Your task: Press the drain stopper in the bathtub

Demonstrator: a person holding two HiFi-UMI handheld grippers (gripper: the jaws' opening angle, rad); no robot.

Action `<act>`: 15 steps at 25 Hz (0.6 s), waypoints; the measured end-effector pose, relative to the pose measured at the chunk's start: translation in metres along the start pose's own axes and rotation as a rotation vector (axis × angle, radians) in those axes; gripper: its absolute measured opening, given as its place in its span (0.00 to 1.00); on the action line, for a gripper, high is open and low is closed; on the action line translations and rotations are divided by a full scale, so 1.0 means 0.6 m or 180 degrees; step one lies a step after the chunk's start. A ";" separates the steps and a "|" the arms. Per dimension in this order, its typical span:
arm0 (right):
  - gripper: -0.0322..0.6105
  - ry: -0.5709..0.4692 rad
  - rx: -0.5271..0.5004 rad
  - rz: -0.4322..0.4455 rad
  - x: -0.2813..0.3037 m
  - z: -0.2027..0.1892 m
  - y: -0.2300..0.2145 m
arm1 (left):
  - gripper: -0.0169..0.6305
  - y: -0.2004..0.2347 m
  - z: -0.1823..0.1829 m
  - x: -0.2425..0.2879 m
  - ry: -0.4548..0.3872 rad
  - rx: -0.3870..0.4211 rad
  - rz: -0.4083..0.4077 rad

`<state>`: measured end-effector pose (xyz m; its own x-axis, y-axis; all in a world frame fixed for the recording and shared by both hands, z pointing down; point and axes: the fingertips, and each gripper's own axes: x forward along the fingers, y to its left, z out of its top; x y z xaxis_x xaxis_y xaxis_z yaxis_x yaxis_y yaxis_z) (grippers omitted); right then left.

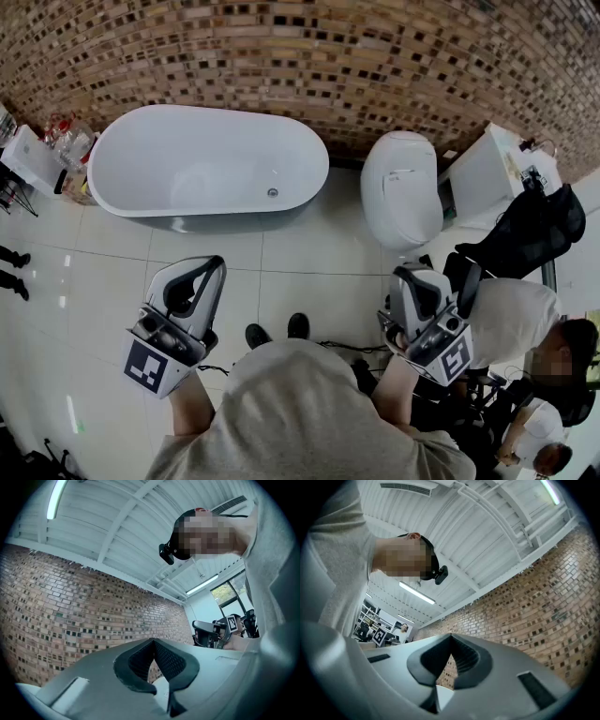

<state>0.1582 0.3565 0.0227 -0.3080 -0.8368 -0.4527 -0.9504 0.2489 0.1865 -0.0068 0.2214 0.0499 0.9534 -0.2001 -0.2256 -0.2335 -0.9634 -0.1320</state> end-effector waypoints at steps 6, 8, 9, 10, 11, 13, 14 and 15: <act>0.07 -0.0016 0.0030 -0.0004 -0.013 -0.007 -0.018 | 0.03 -0.011 -0.008 0.014 0.0024 0.0009 0.0019; 0.07 -0.0028 0.0050 -0.0002 -0.016 -0.008 -0.026 | 0.03 -0.013 -0.007 0.021 0.0040 0.0019 0.0029; 0.07 -0.0030 0.0062 -0.0003 -0.018 -0.008 -0.030 | 0.03 -0.015 -0.007 0.024 0.0052 0.0025 0.0032; 0.07 -0.0031 0.0072 -0.0006 -0.021 -0.009 -0.035 | 0.03 -0.017 -0.007 0.029 0.0063 0.0031 0.0033; 0.07 -0.0033 0.0081 -0.0009 -0.023 -0.010 -0.040 | 0.03 -0.019 -0.008 0.033 0.0073 0.0035 0.0033; 0.07 -0.0050 0.0098 -0.0019 -0.029 -0.014 -0.052 | 0.03 -0.023 -0.012 0.044 0.0090 0.0046 0.0032; 0.07 -0.0064 0.0111 -0.0024 -0.033 -0.015 -0.059 | 0.03 -0.026 -0.014 0.050 0.0099 0.0052 0.0033; 0.07 -0.0074 0.0127 -0.0027 -0.036 -0.017 -0.065 | 0.03 -0.028 -0.015 0.055 0.0107 0.0057 0.0036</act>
<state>0.2023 0.3597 0.0343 -0.3004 -0.8275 -0.4744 -0.9538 0.2615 0.1479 0.0303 0.2291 0.0535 0.9565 -0.2172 -0.1948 -0.2474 -0.9577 -0.1468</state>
